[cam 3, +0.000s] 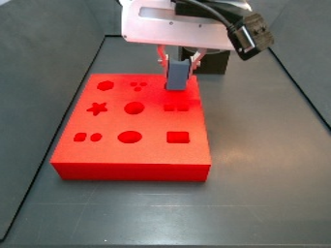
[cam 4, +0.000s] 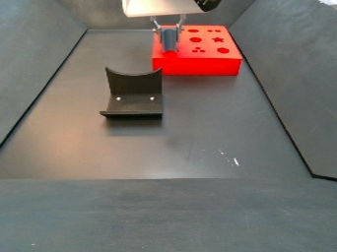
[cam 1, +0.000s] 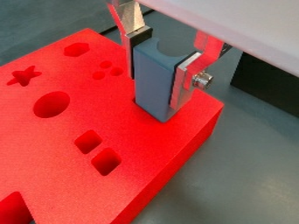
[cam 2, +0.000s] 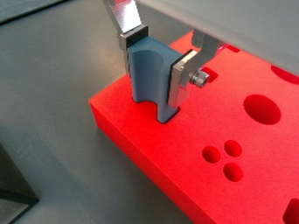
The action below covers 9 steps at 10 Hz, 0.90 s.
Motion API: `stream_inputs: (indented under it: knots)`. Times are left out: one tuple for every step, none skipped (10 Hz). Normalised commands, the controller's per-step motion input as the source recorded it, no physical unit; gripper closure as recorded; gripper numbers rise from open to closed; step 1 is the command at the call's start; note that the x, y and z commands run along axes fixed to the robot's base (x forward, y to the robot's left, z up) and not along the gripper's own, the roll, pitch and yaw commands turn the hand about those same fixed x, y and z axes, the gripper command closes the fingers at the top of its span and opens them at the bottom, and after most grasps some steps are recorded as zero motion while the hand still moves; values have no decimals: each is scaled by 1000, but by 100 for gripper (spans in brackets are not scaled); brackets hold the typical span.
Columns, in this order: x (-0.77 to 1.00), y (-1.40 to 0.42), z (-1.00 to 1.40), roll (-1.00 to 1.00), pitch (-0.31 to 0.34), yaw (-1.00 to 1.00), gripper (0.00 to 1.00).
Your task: Insert the arch object.
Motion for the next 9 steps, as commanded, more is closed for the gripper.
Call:
stream_inputs:
  knots:
    - [0, -106, -689, 236, -130, -97, 100]
    - [-120, -40, -766, 214, -149, -94, 100]
    - [-191, 0, -843, 139, -147, -37, 100]
    - [-97, 0, -891, 94, -179, 0, 100]
    - [-86, 0, -769, 109, -156, -9, 100]
    - [0, 0, -529, 50, -66, 0, 100]
    - [0, 0, -583, 0, -90, -9, 100]
    - [0, 0, -254, 0, -26, 0, 100]
    - [0, 0, 0, 0, 0, 0, 100]
